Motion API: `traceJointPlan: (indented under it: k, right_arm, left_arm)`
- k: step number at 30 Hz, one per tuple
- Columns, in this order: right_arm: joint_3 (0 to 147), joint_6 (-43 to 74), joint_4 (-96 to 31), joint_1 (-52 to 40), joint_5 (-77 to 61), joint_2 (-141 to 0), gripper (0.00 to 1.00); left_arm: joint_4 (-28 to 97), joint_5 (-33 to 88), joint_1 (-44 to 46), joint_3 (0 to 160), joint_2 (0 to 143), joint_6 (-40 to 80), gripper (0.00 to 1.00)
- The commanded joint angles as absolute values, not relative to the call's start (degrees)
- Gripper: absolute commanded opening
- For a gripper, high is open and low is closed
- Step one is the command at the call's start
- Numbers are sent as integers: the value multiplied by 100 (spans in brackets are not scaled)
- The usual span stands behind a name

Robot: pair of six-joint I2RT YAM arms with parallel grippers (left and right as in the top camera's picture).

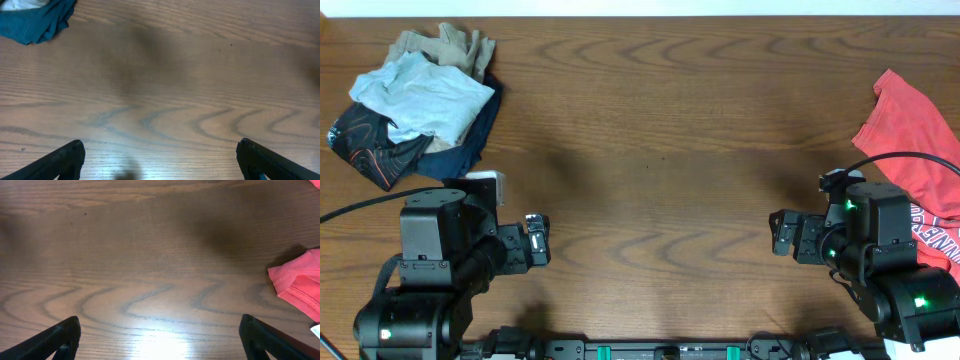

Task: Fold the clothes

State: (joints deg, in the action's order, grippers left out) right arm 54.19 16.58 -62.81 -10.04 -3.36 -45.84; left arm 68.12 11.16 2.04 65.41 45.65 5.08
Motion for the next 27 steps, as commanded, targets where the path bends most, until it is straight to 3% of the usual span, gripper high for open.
traceJointPlan:
  k: [1,19,27]
  right_arm:
    - [5376,1756,-6283,-1046,-283,-4480,99]
    - [5092,1525,-6169,-534,196,-2032,99]
    - [3463,626,-4700,-412,242,-228,99]
  left_arm:
    - [6803,1048,207,6493,4569,497,98]
    - [6803,1050,207,6493,4569,497,98]
    - [6803,1048,207,6493,4569,497,98]
